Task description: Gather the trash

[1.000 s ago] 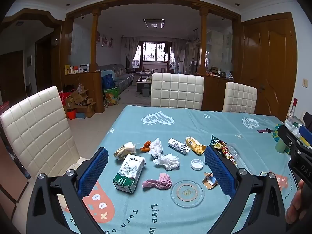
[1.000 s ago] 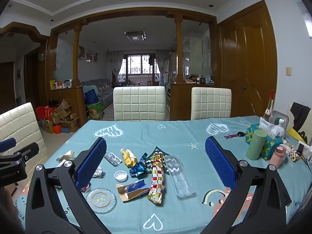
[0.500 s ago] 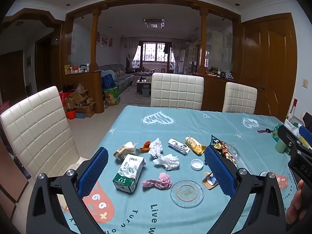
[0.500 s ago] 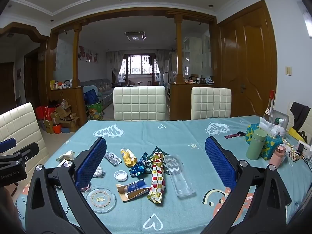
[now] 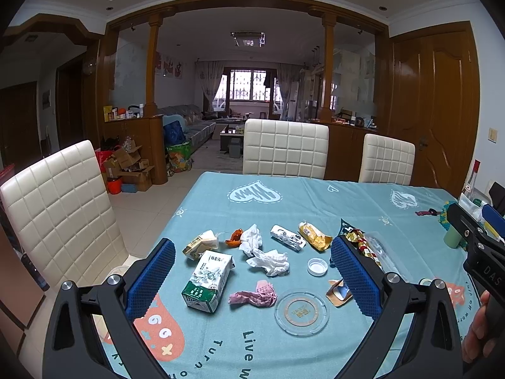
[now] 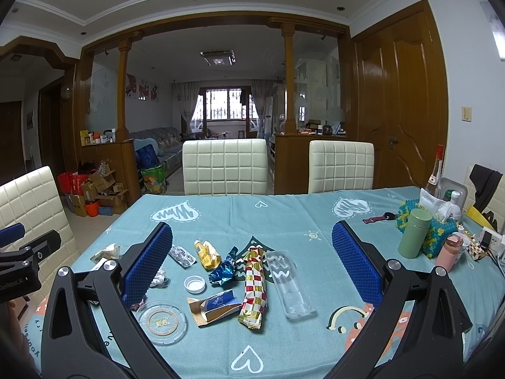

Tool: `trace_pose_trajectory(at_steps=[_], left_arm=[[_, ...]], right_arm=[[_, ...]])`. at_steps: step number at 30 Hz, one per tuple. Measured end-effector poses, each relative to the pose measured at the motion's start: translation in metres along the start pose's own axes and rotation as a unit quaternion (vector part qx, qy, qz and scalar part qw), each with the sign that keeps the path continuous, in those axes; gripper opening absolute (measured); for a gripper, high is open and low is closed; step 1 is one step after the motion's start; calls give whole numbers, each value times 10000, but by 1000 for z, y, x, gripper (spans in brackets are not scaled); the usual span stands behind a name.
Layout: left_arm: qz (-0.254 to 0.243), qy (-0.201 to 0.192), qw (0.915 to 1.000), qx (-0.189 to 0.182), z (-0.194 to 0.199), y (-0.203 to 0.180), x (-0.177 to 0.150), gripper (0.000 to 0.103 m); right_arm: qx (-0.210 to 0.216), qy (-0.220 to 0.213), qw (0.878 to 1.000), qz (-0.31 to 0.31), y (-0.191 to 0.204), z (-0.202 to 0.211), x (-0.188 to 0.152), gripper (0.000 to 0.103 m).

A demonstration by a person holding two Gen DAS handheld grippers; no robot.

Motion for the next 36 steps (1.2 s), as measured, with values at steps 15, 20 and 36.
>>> trace_pose_trajectory(at_steps=[15,20,36], left_arm=[[-5,-51,10000,-15,5,-2,3,97],[-16,-85,10000,-12,7,-2,3,97],[-15,-83,10000,-16,7,-2,3,97]], right_arm=[[7,19,10000,9,-2,-5,-7,100],[3,26,10000,15,-2,-9,-10,100],[-1,42,10000,19,-3,-9,-10,100]])
Point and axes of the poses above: each gripper's, at about its wrist camera, not at the fingertips, and z roughly against the way its jaws point, y to its left, x to its top, the point moved 2 cm from there along -z, roughly the way its jaws point, and after that the axes turned 10 degrees about y, right-handed, at the moved point
